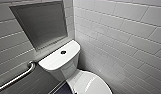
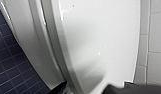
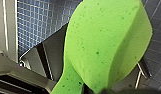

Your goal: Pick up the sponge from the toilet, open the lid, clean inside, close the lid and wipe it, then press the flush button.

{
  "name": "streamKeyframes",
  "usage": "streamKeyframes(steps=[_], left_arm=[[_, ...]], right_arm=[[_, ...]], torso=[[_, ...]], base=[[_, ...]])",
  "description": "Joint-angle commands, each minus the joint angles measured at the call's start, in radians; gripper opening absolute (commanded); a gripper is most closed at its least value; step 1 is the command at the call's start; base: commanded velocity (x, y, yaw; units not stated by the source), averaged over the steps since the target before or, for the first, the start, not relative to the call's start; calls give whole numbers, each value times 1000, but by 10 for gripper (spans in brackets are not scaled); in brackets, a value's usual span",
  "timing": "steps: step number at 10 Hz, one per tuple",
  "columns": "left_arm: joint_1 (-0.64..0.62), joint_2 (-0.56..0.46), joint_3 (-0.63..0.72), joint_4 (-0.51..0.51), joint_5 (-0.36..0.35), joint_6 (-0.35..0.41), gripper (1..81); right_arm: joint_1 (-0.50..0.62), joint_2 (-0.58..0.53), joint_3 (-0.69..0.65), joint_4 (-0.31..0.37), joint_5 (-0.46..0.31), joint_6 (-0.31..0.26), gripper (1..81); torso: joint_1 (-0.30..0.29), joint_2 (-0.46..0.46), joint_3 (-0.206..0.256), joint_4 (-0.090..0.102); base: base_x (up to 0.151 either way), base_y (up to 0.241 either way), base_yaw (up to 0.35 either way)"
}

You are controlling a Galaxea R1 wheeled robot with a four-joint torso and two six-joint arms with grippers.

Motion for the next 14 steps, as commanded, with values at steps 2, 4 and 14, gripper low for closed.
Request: streamKeyframes(steps=[2,4,14], left_arm=[[-106,44,-21,-4,44,3,811],[-103,89,-85,0,48,3,811],[-88,18,33,-32,-19,-102,811]], right_arm=[[12,-42,28,-4,-75,0,10],[10,-48,30,-4,-75,0,10],[16,-52,36,-3,-72,0,10]], torso=[[0,0,0,0],[0,0,0,0],[-4,-1,2,1]], base=[[0,0,0],[0,0,0],[0,0,0]])
